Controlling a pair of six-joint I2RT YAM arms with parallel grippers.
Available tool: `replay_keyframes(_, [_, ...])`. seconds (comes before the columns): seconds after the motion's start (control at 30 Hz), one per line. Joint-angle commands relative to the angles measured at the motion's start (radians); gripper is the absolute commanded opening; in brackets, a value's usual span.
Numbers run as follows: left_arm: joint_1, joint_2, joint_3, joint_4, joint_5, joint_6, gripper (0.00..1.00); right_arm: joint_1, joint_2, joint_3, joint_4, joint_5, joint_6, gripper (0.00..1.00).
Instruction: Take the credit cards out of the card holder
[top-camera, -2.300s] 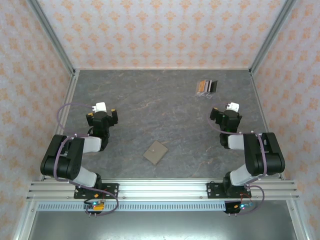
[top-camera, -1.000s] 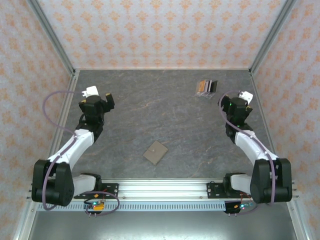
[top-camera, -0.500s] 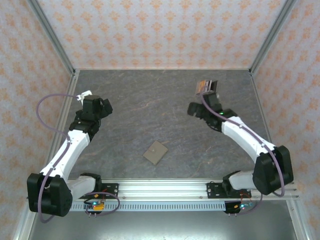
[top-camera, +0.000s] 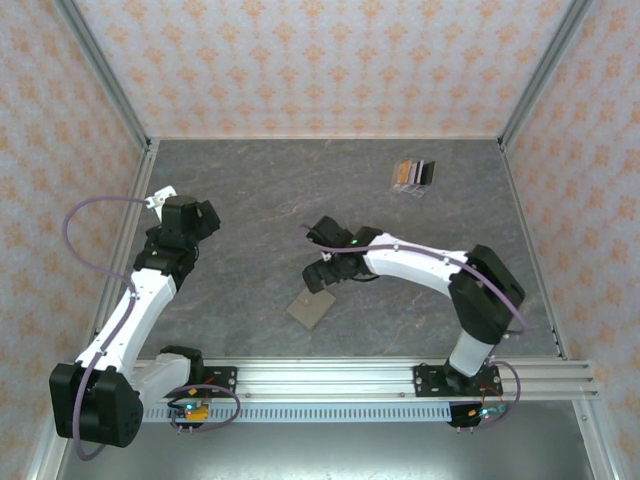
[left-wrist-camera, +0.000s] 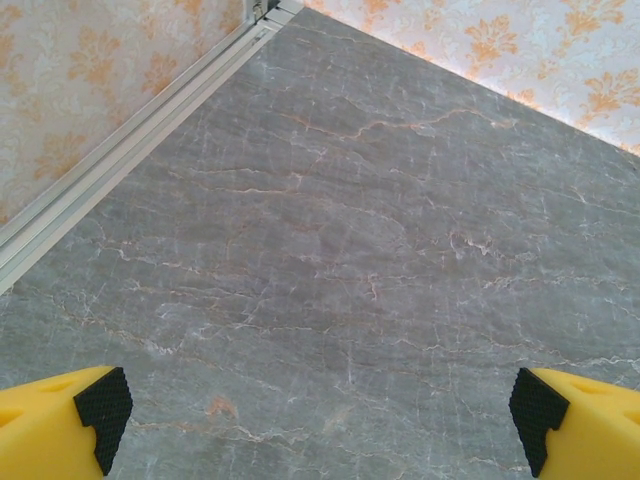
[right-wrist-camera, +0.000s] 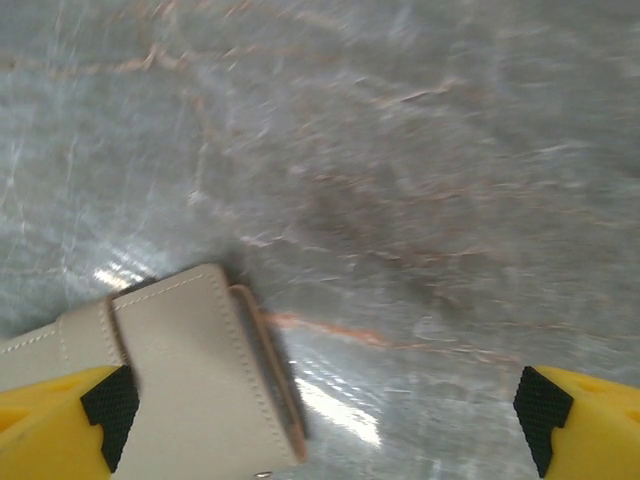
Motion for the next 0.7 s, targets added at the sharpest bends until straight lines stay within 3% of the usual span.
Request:
replay_keyframes(0.0, [-0.007, -0.009, -0.007, -0.029, -0.048, -0.016, 1.00, 0.040, 0.071, 0.073, -0.105, -0.021, -0.058, 0.99])
replay_keyframes(0.43, [-0.007, 0.000, -0.016, -0.035, -0.045, -0.010, 1.00, 0.086, 0.204, 0.164, -0.144, -0.081, -0.110, 0.99])
replay_keyframes(0.67, [-0.007, 0.000, -0.023, -0.035, -0.040, -0.019, 1.00, 0.085, 0.238, 0.173, -0.163, 0.069, -0.093, 1.00])
